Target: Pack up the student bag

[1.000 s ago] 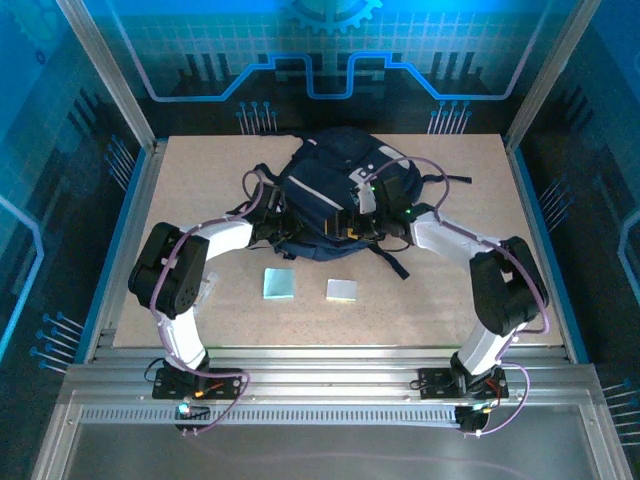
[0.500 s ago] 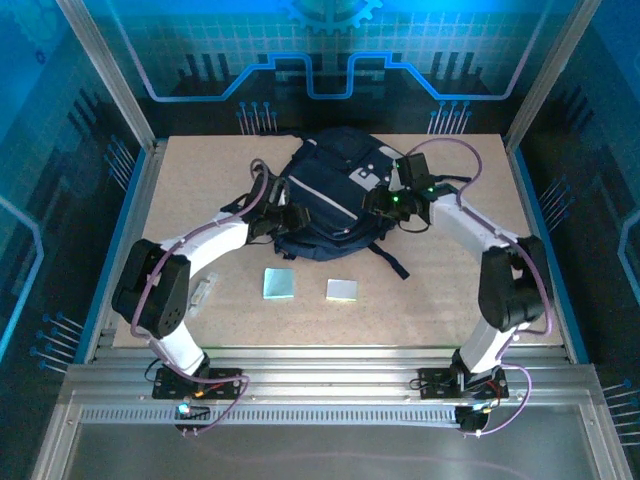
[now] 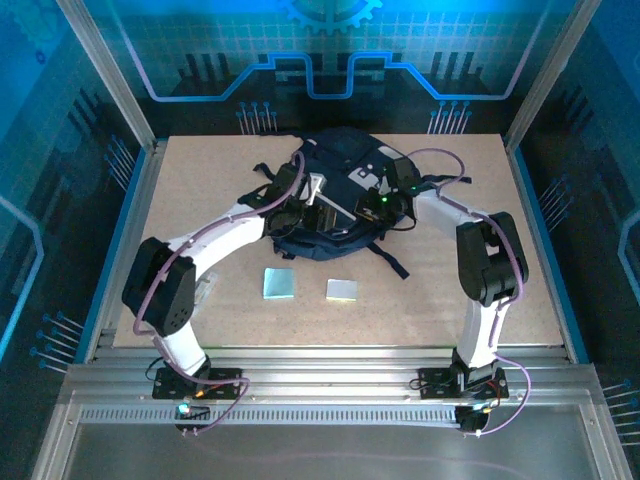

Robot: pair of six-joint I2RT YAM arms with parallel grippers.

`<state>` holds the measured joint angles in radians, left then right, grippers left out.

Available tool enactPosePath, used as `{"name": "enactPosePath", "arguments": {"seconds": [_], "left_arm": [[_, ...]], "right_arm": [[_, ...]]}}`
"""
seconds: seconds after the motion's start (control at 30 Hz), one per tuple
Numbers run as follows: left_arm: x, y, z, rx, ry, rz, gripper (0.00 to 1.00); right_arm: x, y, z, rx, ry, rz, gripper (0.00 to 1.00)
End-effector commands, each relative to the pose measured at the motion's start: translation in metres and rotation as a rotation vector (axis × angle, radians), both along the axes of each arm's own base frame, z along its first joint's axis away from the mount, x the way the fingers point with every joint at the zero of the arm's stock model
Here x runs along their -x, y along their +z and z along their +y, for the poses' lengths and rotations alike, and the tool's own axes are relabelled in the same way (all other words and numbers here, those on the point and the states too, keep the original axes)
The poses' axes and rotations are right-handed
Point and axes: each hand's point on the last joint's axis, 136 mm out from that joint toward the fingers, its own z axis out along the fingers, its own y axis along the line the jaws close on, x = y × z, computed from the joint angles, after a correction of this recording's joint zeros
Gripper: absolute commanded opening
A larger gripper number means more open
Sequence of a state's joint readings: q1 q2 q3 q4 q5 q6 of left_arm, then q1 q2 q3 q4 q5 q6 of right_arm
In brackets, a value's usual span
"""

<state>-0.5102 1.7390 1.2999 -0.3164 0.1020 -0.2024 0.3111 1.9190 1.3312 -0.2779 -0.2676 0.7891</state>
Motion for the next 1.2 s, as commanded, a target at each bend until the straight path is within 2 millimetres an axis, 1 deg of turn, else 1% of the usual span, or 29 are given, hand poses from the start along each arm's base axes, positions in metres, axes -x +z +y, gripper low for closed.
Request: {"name": "enactPosePath", "arguments": {"seconds": [0.0, 0.03, 0.07, 0.17, 0.27, 0.43, 0.53, 0.6, 0.63, 0.73, 0.87, 1.0, 1.1, 1.17], "left_arm": [[0.009, -0.011, -0.01, -0.062, -0.123, 0.009, 0.61], [0.01, -0.014, -0.012, -0.074, -0.138, 0.009, 0.62], [0.009, -0.018, -0.013, -0.083, -0.149, 0.01, 0.64], [0.007, -0.026, -0.018, -0.097, -0.172, 0.015, 0.66], [0.005, -0.031, -0.027, -0.086, -0.195, 0.03, 0.66], [0.009, -0.039, -0.042, -0.104, -0.23, 0.039, 0.63], [0.011, -0.049, -0.046, -0.114, -0.235, 0.072, 0.57], [0.013, -0.055, -0.049, -0.123, -0.241, 0.096, 0.47], [0.013, -0.057, -0.05, -0.126, -0.241, 0.106, 0.45], [0.015, -0.063, -0.055, -0.145, -0.249, 0.119, 0.44], [0.012, -0.073, -0.06, -0.173, -0.248, 0.129, 0.44], [0.001, -0.079, -0.063, -0.189, -0.211, 0.121, 0.4], [-0.005, -0.079, -0.066, -0.185, -0.194, 0.111, 0.29], [-0.007, -0.076, -0.066, -0.184, -0.189, 0.102, 0.17]], "right_arm": [[-0.01, 0.028, 0.019, -0.091, 0.03, -0.069, 0.06], [-0.01, 0.033, 0.019, -0.098, 0.029, -0.079, 0.01], [-0.011, 0.038, 0.018, -0.103, 0.029, -0.09, 0.0], [-0.013, 0.048, 0.017, -0.105, 0.031, -0.106, 0.0], [-0.012, 0.048, 0.019, -0.107, 0.039, -0.102, 0.0], [-0.013, 0.049, 0.02, -0.119, 0.035, -0.1, 0.0], [-0.014, 0.05, 0.02, -0.118, 0.034, -0.102, 0.0], [-0.016, 0.051, 0.02, -0.119, 0.035, -0.103, 0.0], [-0.017, 0.052, 0.02, -0.118, 0.034, -0.104, 0.0], [-0.018, 0.053, 0.02, -0.121, 0.031, -0.107, 0.0], [-0.018, 0.055, 0.021, -0.132, 0.032, -0.109, 0.0], [-0.017, 0.055, 0.021, -0.135, 0.032, -0.108, 0.0], [-0.015, 0.055, 0.019, -0.129, 0.03, -0.108, 0.0], [-0.014, 0.054, 0.017, -0.122, 0.028, -0.107, 0.0]]}}
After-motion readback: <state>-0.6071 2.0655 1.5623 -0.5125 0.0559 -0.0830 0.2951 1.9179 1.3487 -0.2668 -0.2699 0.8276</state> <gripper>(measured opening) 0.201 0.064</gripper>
